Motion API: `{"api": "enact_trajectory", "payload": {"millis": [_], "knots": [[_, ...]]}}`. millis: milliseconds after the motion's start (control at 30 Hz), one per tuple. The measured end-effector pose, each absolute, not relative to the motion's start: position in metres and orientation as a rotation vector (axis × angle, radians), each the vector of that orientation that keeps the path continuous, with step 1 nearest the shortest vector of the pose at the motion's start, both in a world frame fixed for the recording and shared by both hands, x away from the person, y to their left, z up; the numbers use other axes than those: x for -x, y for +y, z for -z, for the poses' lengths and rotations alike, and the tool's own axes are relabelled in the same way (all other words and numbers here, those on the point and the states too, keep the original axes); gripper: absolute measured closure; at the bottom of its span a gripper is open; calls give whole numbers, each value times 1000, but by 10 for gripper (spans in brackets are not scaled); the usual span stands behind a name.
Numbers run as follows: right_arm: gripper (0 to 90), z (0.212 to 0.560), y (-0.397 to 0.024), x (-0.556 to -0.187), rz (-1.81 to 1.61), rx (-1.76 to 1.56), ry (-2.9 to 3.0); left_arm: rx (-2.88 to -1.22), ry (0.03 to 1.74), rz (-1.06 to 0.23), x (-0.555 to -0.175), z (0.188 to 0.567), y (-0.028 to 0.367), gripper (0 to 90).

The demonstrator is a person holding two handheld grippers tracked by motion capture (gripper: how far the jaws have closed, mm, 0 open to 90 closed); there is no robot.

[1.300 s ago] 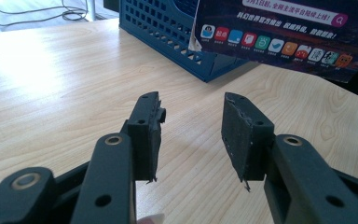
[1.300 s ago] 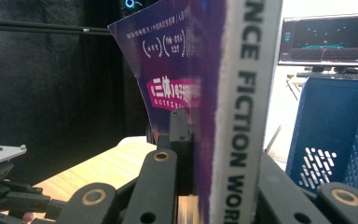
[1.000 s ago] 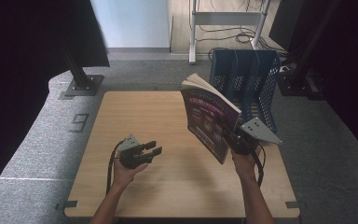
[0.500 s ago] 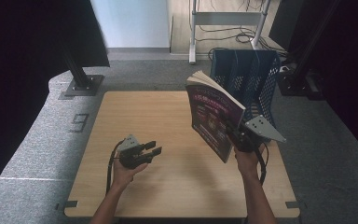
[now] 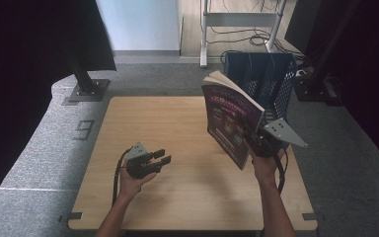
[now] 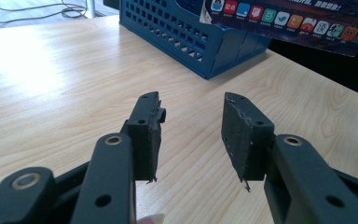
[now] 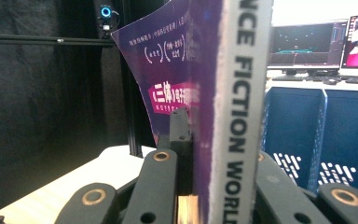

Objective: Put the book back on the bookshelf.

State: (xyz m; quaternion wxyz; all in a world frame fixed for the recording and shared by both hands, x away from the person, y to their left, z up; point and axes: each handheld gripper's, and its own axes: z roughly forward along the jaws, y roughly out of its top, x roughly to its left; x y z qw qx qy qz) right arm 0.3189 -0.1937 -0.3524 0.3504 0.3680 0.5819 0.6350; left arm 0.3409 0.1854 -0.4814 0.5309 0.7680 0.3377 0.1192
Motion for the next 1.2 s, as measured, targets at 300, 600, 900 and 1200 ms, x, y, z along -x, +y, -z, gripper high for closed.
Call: {"api": "enact_trajectory", "payload": {"millis": [300, 600, 900, 1200], "knots": [[818, 351, -199, -324, -1632, -978, 1482, -1833, 807, -284, -341, 482, 186, 574], [818, 352, -208, -329, -1617, -1011, 1458, -1836, 809, -282, -342, 483, 186, 574], [818, 353, -213, -331, -1604, -1028, 1450, -1839, 809, -282, -342, 483, 185, 575], [818, 354, -218, -336, -1585, -1050, 1438, -1837, 811, -281, -342, 483, 186, 575]]}}
